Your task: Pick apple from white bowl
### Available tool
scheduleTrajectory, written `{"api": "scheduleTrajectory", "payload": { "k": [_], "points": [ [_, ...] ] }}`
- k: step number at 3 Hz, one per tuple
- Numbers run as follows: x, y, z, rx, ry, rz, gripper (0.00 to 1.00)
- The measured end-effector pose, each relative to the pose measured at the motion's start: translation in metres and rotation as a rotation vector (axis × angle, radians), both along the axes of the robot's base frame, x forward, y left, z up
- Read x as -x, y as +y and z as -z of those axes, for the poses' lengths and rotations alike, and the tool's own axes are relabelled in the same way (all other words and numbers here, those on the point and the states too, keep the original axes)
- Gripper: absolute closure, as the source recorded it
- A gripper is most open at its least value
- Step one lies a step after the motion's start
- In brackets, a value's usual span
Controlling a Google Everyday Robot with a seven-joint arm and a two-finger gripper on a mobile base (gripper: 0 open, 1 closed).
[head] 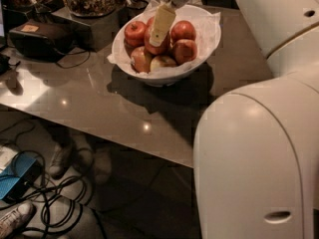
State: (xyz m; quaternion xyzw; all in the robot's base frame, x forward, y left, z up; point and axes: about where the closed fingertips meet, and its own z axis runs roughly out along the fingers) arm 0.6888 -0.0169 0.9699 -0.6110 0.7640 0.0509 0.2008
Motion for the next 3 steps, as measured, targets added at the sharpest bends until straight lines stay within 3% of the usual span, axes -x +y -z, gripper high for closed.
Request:
{"api": "scheduleTrajectory", "payload": {
  "k": [3],
  "points": [
    [-0.008,0.003,0.019,0.005,0.035,-0.003,0.32]
  ]
}}
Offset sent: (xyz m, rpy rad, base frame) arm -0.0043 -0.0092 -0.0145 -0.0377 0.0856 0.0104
